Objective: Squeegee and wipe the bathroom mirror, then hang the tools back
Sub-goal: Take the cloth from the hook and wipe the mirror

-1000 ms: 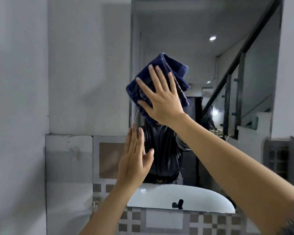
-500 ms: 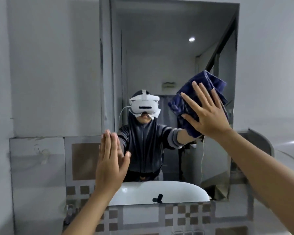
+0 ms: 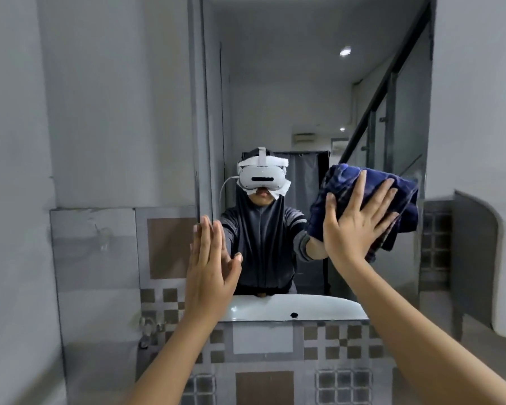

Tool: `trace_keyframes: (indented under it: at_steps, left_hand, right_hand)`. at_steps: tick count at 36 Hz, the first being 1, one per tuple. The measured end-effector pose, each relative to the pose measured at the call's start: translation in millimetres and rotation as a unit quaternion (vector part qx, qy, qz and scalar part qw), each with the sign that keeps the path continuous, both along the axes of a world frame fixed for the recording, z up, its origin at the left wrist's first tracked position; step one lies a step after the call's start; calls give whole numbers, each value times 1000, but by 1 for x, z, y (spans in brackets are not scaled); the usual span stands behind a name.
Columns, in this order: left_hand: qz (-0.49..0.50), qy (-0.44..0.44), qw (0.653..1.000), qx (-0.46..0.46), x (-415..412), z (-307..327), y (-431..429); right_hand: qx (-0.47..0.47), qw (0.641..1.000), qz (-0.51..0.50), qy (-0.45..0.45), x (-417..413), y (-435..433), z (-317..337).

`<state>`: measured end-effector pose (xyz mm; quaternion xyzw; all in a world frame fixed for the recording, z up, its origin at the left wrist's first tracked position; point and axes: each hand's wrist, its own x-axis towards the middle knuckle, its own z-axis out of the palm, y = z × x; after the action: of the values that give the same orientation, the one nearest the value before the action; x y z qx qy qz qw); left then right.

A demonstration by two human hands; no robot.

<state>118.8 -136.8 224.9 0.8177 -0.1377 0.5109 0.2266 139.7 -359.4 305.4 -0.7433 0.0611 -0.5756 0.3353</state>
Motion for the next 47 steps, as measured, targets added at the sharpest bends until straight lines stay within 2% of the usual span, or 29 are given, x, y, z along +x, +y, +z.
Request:
trace_keyframes:
  at_steps: [5,10,15,18,23,25,34,36,40,42,47]
  left_hand:
    - [-18,18,1000,-15,-4,-7,1]
    - [-13,1,1000,-16,-4,-19,4]
    - [4,11,1000,-13,-1,-22,6]
    - [6,21,1000,-8,-2,-21,6]
    - [5,15,1000,-11,-5,-20,4]
    - [14,13,1000,-9,-5,-20,1]
    - [18,35,999,-14,-5,-19,-6]
    - [17,34,999,-19,-4,-19,-7]
    - [14,32,998,-45,-3,-19,-11]
    - [22,28,998,-46,-2,-18,-12]
    - [12,5,999,-42,-2,-12,-10]
  right_hand:
    - [-63,998,8,-13,-5,45,26]
    - [-255,966,25,-30,-6,100,59]
    - [-499,864,20,-68,-5,133,76]
    - [-574,815,14,-73,-3,122,82]
    - [-725,685,-14,-70,-2,69,82]
    - [-740,670,-25,-58,-4,43,79]
    - [-641,764,-75,3,-11,-76,73]
    - [-601,795,-80,16,-12,-97,74]
    - [-423,904,-49,39,-11,-122,57]
    - [-326,944,-34,50,-10,-121,41]
    - [-130,990,34,33,-9,-88,-7]
